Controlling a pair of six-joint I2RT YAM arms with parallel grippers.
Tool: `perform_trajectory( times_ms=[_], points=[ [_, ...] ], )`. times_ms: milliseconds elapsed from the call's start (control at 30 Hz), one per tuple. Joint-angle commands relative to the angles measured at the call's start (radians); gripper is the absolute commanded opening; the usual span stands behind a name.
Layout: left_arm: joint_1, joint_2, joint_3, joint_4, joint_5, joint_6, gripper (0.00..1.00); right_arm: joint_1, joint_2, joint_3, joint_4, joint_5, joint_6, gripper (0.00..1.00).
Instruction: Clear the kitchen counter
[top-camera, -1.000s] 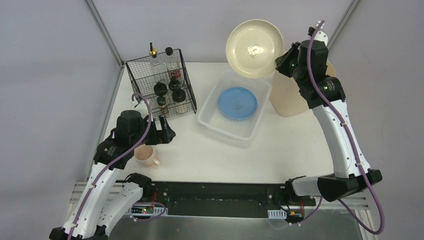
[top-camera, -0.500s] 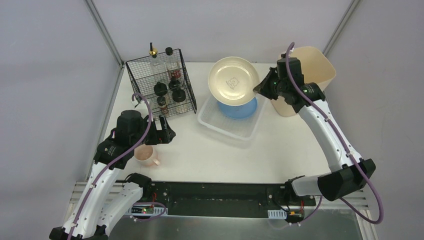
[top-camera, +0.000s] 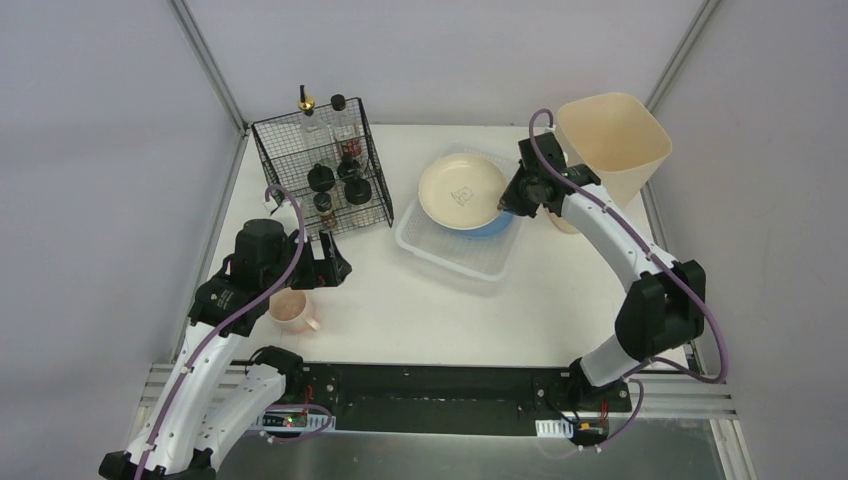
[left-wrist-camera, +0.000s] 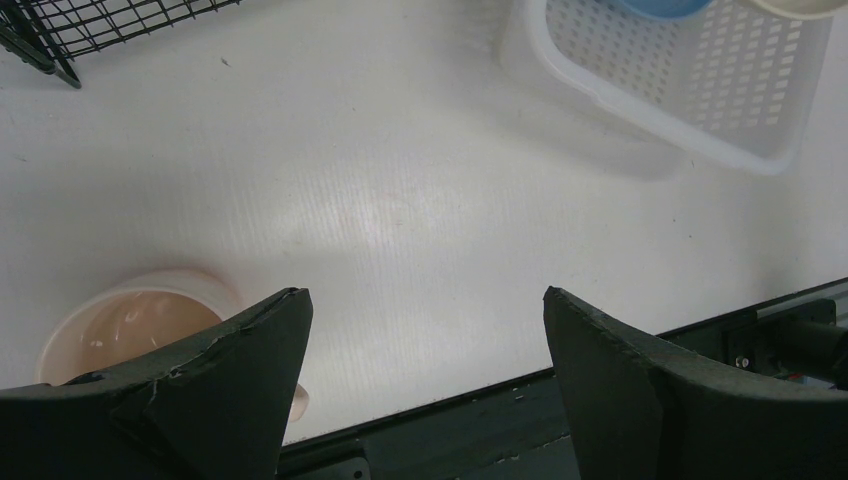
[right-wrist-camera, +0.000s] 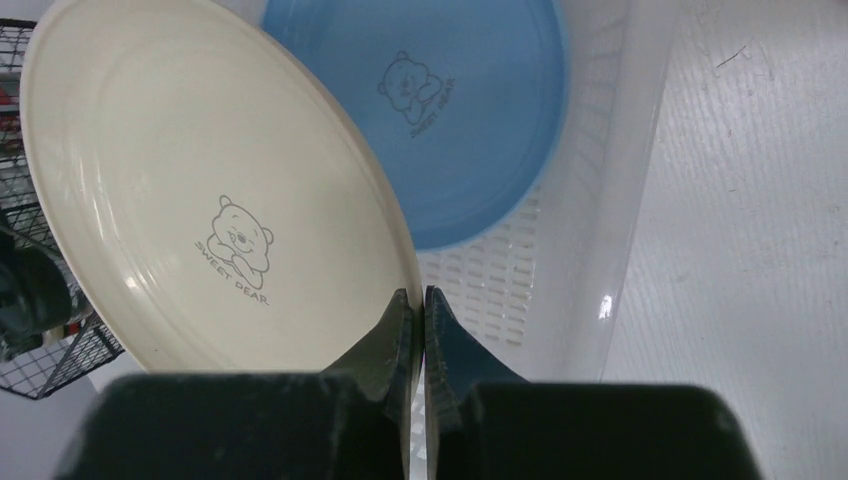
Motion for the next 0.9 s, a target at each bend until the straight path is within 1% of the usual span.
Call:
perform_trajectory(
  times_ms=[0,400,767,800,867],
  points=[
    [0.011,0.001,-0.005,0.021,-0.024,0.014,0.89,0.001,0.043,0.017,0.06,0.074,0.049,0.0],
    [0.01,0.002,-0.004,0.021,-0.02,0.014,0.89,-0.051,0.162,0.03,0.076,0.168,0.089,0.0],
    [0.01,0.006,-0.003,0.021,-0.017,0.013,0.89,-0.056,0.243,0.063,0.079,0.213,0.102,0.0],
    [0.01,0.005,-0.003,0.021,-0.015,0.014,0.89,-0.056,0.247,0.065,0.08,0.219,0.102,0.02],
    [0.01,0.005,-0.003,0.021,-0.016,0.014,0.89,-0.058,0.256,0.071,0.079,0.223,0.103,0.11]
  ],
)
